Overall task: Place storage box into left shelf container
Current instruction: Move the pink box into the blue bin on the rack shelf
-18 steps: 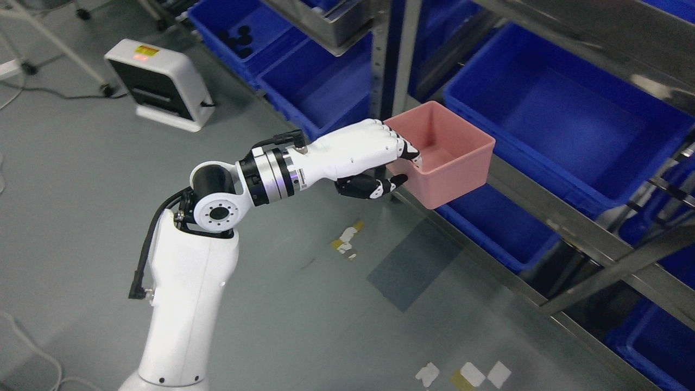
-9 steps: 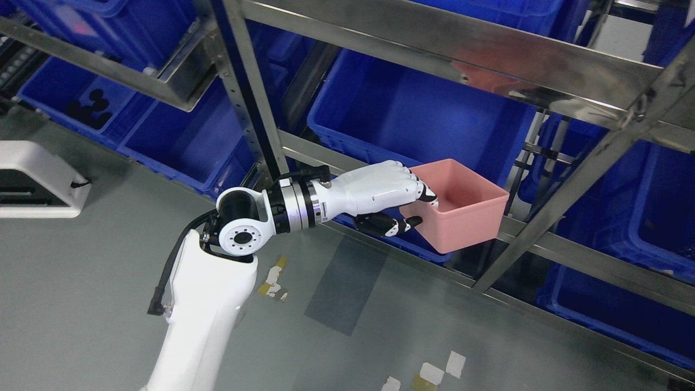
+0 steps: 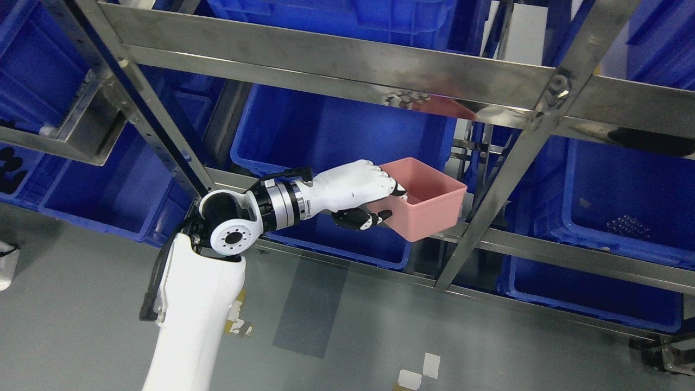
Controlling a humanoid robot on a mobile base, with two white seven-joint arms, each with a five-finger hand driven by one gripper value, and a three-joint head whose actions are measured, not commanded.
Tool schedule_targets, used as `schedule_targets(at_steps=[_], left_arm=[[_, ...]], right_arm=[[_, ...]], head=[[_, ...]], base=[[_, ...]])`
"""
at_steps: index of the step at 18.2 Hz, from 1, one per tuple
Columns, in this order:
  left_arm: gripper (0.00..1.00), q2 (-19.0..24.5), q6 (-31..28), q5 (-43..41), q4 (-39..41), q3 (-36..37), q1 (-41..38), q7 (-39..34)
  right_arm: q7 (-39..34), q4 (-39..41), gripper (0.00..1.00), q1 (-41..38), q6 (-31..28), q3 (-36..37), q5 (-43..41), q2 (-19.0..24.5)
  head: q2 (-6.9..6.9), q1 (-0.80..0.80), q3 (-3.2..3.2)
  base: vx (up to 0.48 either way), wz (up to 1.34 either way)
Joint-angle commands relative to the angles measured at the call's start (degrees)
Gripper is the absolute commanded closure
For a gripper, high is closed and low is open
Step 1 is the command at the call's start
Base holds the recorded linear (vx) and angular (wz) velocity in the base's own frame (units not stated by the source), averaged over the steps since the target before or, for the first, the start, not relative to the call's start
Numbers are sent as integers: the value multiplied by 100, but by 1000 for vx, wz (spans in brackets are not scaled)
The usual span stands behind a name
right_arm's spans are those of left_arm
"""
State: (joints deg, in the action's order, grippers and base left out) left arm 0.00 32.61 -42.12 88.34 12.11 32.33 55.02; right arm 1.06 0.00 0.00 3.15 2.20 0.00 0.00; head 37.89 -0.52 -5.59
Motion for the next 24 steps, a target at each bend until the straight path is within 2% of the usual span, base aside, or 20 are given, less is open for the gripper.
schedule_targets(at_steps=[1, 7, 12, 14, 15, 18, 20, 24], left_arm=[[98, 100, 8, -1025, -326, -1262, -8, 52], [98, 100, 17, -1746, -545, -1983, 80, 0], [97, 100, 17, -2002, -861, -2326, 334, -88], [93, 100, 17, -2002, -976, -2318, 353, -255], [89, 100, 17, -2002, -994, -2309, 353, -264], [59, 100, 17, -1993, -1126, -2152, 353, -404], [50, 100, 17, -1984, -1135, -2020, 353, -571], [23, 100, 26, -1827, -1126, -1730, 344, -1185]], right_arm=[[-1, 100, 1, 106, 2, 0, 0, -100], [-1, 100, 1, 106, 2, 0, 0, -100], [-1, 100, 1, 106, 2, 0, 0, -100], [-1, 100, 1, 106, 2, 0, 0, -100], [-1, 100, 1, 106, 2, 0, 0, -100], [-1, 100, 1, 106, 2, 0, 0, -100], [-1, 100, 1, 106, 2, 0, 0, -100], [-1, 100, 1, 106, 2, 0, 0, -100]], head=[[0, 0, 0], [0, 0, 0], [0, 0, 0], [0, 0, 0], [0, 0, 0], [0, 0, 0], [0, 0, 0], [0, 0, 0]], base=[[71, -313], [53, -229], [11, -42], [0, 0], [0, 0], [0, 0], [0, 0], [0, 0]])
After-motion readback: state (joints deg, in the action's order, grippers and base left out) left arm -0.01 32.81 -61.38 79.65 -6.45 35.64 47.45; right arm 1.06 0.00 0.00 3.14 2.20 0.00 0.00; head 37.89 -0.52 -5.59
